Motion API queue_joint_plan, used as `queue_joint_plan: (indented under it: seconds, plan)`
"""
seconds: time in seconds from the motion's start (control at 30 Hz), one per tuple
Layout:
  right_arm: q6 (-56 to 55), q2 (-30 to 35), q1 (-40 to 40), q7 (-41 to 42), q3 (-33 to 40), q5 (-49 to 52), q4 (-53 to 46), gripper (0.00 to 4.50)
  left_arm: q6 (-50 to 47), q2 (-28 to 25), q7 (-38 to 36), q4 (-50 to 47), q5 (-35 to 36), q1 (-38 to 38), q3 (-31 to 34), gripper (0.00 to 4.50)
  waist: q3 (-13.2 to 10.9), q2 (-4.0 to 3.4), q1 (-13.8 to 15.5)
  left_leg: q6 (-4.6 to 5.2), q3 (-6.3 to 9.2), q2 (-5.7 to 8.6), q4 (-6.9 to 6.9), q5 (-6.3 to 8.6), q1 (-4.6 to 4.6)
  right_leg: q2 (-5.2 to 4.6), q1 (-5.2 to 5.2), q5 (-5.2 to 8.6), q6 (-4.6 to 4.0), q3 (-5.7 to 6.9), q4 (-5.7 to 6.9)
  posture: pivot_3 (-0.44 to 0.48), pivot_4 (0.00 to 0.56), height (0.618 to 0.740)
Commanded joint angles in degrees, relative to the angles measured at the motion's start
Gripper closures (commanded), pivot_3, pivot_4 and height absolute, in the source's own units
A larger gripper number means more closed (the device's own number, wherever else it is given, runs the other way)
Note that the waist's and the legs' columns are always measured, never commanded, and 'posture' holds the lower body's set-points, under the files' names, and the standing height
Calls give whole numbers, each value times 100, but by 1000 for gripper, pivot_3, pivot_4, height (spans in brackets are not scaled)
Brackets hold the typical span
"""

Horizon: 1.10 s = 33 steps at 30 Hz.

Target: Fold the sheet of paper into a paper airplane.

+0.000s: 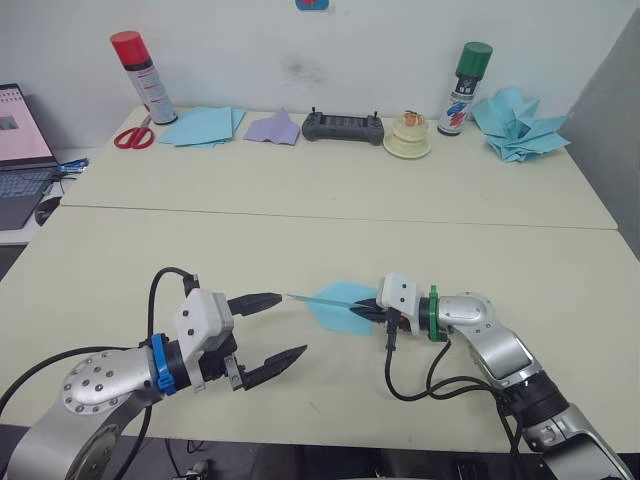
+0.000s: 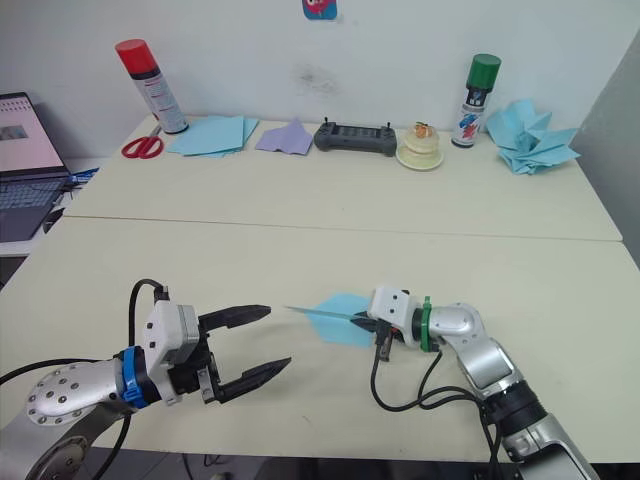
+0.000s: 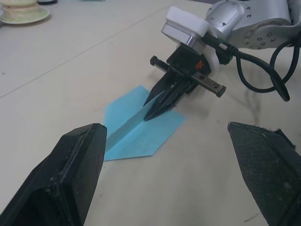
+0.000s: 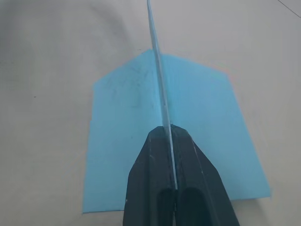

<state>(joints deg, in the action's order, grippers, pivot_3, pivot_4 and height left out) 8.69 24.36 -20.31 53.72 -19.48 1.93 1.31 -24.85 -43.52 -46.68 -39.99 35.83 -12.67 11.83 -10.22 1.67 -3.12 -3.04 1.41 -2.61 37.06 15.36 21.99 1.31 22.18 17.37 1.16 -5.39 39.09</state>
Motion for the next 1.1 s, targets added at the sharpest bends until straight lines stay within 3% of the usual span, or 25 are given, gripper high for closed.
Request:
queue_joint_plan:
  seconds: [0.03,0.2,0.37,0.47,0.6,0.83,0.93,1.1]
  plan:
    - [100,121,202,-23,266,211,-208,4474,-246,-12,189,-212,319,267,131,0,0,1,25,0,2,0,0,0,1,0,0,0,0,2,0,0,150,740]
    - [478,317,881,-678,1289,590,-1112,4474,-774,-149,139,-87,608,1313,-355,0,0,1,143,0,8,4,5,0,8,-4,-2,-2,4,5,0,0,150,740]
    - [2238,-18,1767,-2141,2832,1117,-2568,4474,-1376,-305,-435,845,623,3496,-1089,0,1,1,155,-11,11,24,18,-7,19,5,-2,-7,13,17,2,0,150,740]
    - [2936,-139,2010,-2776,3251,1061,-2872,4474,-1488,-197,-625,1251,486,4276,-1395,0,2,-1,99,-12,4,22,15,-7,14,11,-1,-7,14,6,3,0,150,740]
    - [3584,-745,2196,-3617,3379,1075,-2918,4474,-1159,-6,-826,1631,98,4518,-1701,0,3,-4,29,-11,-2,11,8,-7,10,28,5,-7,12,-9,3,0,150,740]
    - [4078,-1103,1911,-4048,3417,1243,-2934,4474,-1039,119,-877,1622,-61,4351,-1726,0,3,-5,-7,-12,-2,-2,4,-7,13,43,13,-4,6,-13,7,0,150,740]
    - [4154,-970,1841,-4028,3521,1316,-3086,3921,-1009,127,-863,1614,-126,4269,-1699,0,3,-5,1,-12,-2,0,7,-7,13,42,11,-4,7,-13,7,0,150,740]
    - [4090,-724,1754,-3855,3608,1552,-3227,2162,-922,127,-800,1649,-221,4047,-1614,0,3,-5,5,-11,-3,1,6,-7,15,42,12,-4,7,-12,4,0,150,740]
